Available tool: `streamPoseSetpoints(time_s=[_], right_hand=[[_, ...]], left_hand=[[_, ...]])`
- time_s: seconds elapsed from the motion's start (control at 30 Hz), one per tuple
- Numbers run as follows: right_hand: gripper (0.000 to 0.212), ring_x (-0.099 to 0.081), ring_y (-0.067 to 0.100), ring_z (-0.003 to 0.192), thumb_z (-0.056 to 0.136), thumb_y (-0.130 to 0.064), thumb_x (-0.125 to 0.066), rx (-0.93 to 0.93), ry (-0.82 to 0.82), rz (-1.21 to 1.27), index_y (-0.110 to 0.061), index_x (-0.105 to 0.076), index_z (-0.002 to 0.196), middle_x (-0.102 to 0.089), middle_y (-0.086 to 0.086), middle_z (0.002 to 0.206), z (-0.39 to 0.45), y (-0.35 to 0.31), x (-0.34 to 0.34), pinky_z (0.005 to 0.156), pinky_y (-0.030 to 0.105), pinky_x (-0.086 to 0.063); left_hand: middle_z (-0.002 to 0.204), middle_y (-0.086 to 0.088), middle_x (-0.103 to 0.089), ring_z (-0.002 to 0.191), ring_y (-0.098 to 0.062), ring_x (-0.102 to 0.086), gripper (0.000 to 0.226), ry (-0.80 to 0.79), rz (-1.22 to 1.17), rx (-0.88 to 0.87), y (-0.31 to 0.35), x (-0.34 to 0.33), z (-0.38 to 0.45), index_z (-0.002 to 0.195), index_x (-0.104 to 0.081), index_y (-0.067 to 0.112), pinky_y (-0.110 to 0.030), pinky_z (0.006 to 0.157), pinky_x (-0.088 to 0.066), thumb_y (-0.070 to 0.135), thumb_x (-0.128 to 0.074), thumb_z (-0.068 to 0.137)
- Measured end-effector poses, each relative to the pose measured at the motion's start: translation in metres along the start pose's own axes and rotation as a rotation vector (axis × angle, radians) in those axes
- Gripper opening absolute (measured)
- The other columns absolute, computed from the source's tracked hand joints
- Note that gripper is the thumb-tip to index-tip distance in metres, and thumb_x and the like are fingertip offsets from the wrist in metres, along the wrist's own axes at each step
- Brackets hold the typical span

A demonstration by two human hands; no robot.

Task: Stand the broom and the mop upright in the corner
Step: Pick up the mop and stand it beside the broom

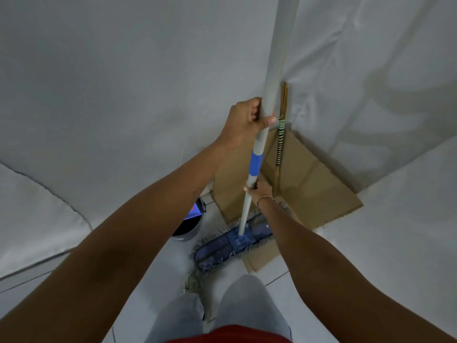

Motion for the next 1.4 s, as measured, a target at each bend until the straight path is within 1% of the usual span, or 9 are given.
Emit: streamPoseSetpoints(time_s=[0.17, 0.3, 0.43, 0.6, 0.77, 1.07, 1.23, 1.33, 1.4], right_hand=[[0.04, -0.056, 0.033, 0.117, 0.086, -0.013, -0.064, -0.024, -0.019, -0.034, 0.002, -0.057, 0.122, -0.062, 0.02, 0.125, 0.05, 0.002, 0.027, 0.103, 0.043, -0.046], [0.038, -0.057, 0.033, 0.116, 0.087, -0.015, -0.064, -0.02, -0.059, -0.045, 0.002, -0.058, 0.12, -0.063, 0.02, 0.123, 0.101, 0.006, 0.048, 0.102, 0.042, -0.047], [0.033, -0.059, 0.034, 0.111, 0.086, -0.012, -0.065, 0.009, -0.094, -0.016, 0.003, -0.06, 0.115, -0.065, 0.021, 0.118, 0.161, 0.013, 0.068, 0.098, 0.042, -0.048], [0.034, -0.059, 0.034, 0.112, 0.086, -0.009, -0.063, 0.017, -0.188, -0.037, 0.002, -0.06, 0.118, -0.064, 0.021, 0.12, 0.236, 0.025, 0.073, 0.098, 0.041, -0.048], [0.03, -0.061, 0.035, 0.107, 0.086, -0.01, -0.064, 0.064, -0.259, -0.073, 0.004, -0.061, 0.112, -0.066, 0.022, 0.114, 0.296, 0.025, 0.054, 0.086, 0.034, -0.048], [0.029, -0.06, 0.022, 0.091, 0.087, -0.021, -0.062, 0.089, -0.356, -0.121, -0.004, -0.064, 0.111, -0.065, 0.007, 0.096, 0.357, 0.02, 0.044, 0.078, 0.027, -0.045], [0.025, -0.057, 0.021, 0.084, 0.088, -0.021, -0.06, 0.105, -0.335, -0.125, -0.004, -0.064, 0.106, -0.068, 0.015, 0.095, 0.359, 0.019, 0.043, 0.078, 0.031, -0.049], [0.015, -0.052, 0.021, 0.075, 0.089, -0.019, -0.057, 0.145, -0.316, -0.161, -0.005, -0.062, 0.091, -0.056, 0.003, 0.066, 0.353, 0.014, 0.044, 0.07, 0.028, -0.042], [0.012, -0.049, 0.02, 0.072, 0.091, -0.016, -0.053, 0.19, -0.299, -0.193, -0.007, -0.062, 0.091, -0.051, -0.001, 0.062, 0.348, 0.009, 0.048, 0.07, 0.027, -0.039]], left_hand=[[0.1, -0.009, -0.067, 0.086, -0.017, -0.067, 0.033, -0.007, -0.011, 0.03, -0.017, -0.028, 0.041, 0.107, -0.06, -0.005, -0.034, 0.09, -0.055, 0.002, -0.07, 0.075], [0.106, -0.02, -0.068, 0.089, -0.019, -0.067, 0.033, 0.08, -0.022, 0.082, -0.037, -0.045, 0.085, 0.107, -0.06, -0.006, -0.033, 0.091, -0.055, -0.001, -0.068, 0.075], [0.105, -0.017, -0.07, 0.076, 0.004, -0.066, 0.031, 0.166, 0.002, 0.12, -0.065, -0.072, 0.133, 0.106, -0.062, -0.005, -0.017, 0.083, -0.055, -0.003, -0.068, 0.076], [0.1, -0.015, -0.07, 0.071, 0.008, -0.066, 0.031, 0.23, 0.022, 0.158, -0.116, -0.092, 0.189, 0.105, -0.063, -0.005, -0.014, 0.079, -0.055, -0.002, -0.068, 0.075], [0.106, -0.021, -0.07, 0.081, -0.009, -0.067, 0.031, 0.32, 0.047, 0.215, -0.159, -0.083, 0.237, 0.108, -0.063, -0.003, -0.013, 0.08, -0.054, 0.001, -0.068, 0.077], [0.102, -0.01, -0.073, 0.099, -0.021, -0.068, 0.031, 0.403, 0.152, 0.24, -0.208, -0.069, 0.289, 0.105, -0.065, 0.01, -0.043, 0.097, -0.052, 0.021, -0.067, 0.076], [0.103, -0.007, -0.073, 0.098, -0.019, -0.067, 0.031, 0.442, 0.229, 0.258, -0.212, -0.065, 0.293, 0.105, -0.064, 0.012, -0.04, 0.094, -0.053, 0.026, -0.062, 0.077], [0.096, -0.005, -0.071, 0.09, -0.016, -0.065, 0.028, 0.422, 0.338, 0.282, -0.212, -0.067, 0.283, 0.108, -0.061, 0.009, -0.032, 0.088, -0.053, 0.024, -0.058, 0.084], [0.101, -0.01, -0.068, 0.093, -0.02, -0.062, 0.03, 0.361, 0.415, 0.307, -0.226, -0.076, 0.263, 0.115, -0.056, 0.006, -0.031, 0.088, -0.05, 0.015, -0.049, 0.087]])
Point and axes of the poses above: each hand's wrist, its own z-axis towards the middle knuckle, its own x-axis out of the back of the hand, y = z × x, the point moved 6 cm from there along z, towards the middle knuckle
